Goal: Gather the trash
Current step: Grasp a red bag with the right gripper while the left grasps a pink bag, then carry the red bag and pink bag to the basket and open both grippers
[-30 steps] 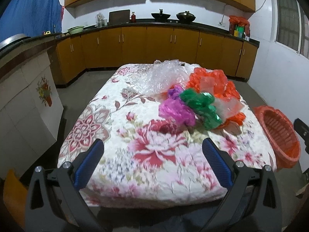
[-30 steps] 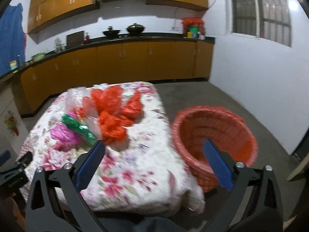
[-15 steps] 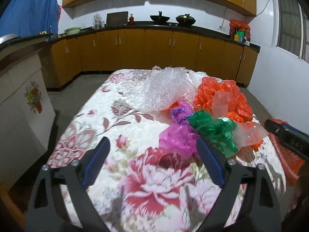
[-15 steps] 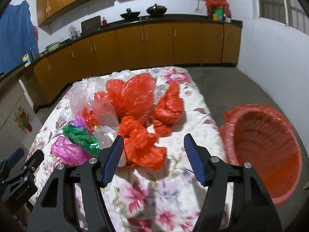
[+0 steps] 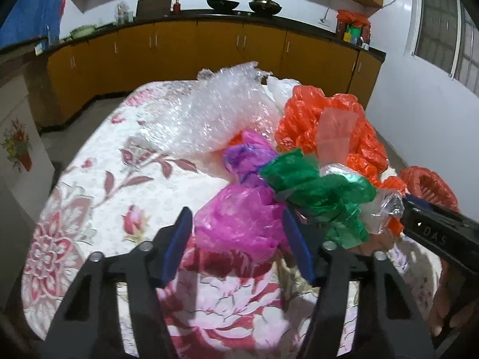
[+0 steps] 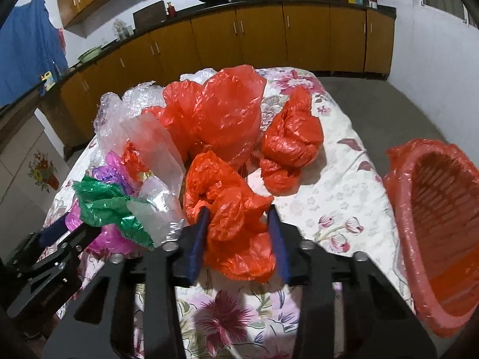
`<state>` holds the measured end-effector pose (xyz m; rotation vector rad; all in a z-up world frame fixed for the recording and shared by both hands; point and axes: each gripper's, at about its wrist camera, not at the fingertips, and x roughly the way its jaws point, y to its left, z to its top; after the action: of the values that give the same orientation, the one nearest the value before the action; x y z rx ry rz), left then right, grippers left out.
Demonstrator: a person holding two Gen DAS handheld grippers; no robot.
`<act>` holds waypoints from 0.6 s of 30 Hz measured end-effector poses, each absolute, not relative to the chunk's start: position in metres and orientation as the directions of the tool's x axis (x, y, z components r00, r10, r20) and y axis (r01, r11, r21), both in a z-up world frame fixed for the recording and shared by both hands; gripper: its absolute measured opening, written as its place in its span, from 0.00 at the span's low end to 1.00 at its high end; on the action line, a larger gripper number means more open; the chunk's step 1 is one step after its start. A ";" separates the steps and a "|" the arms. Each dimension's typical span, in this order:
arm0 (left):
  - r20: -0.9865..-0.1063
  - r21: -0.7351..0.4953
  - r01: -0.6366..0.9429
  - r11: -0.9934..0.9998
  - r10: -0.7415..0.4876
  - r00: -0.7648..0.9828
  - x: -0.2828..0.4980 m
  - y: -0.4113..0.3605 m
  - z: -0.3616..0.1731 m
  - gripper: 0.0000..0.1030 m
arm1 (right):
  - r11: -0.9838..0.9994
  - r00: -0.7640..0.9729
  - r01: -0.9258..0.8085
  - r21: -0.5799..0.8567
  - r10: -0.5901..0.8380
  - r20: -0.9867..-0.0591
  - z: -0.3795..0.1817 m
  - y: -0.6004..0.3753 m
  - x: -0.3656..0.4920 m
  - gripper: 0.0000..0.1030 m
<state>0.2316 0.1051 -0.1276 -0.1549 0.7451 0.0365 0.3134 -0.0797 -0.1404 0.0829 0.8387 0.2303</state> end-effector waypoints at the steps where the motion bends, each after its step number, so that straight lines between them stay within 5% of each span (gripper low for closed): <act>1: -0.677 -0.134 -0.085 0.987 -0.028 0.736 0.232 0.106 -0.128 0.52 | 0.971 0.644 -0.174 0.167 0.240 -0.726 -0.141 -0.079 0.313 0.25; 6: -0.663 -0.145 -0.050 0.988 -0.060 0.747 0.231 0.103 -0.127 0.24 | 0.966 0.655 -0.183 0.181 0.257 -0.710 -0.139 -0.081 0.310 0.13; 9: -0.648 -0.143 -0.034 0.989 -0.067 0.758 0.228 0.102 -0.124 0.16 | 0.965 0.666 -0.182 0.188 0.261 -0.699 -0.135 -0.084 0.306 0.11; 18: -0.613 -0.141 -0.047 0.989 -0.050 0.788 0.211 0.113 -0.107 0.11 | 0.969 0.710 -0.176 0.173 0.247 -0.659 -0.118 -0.097 0.293 0.07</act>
<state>0.2105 0.1127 -0.1074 -0.1518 0.6632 -0.0015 0.2926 -0.0965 -0.1180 0.0994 0.7453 0.2350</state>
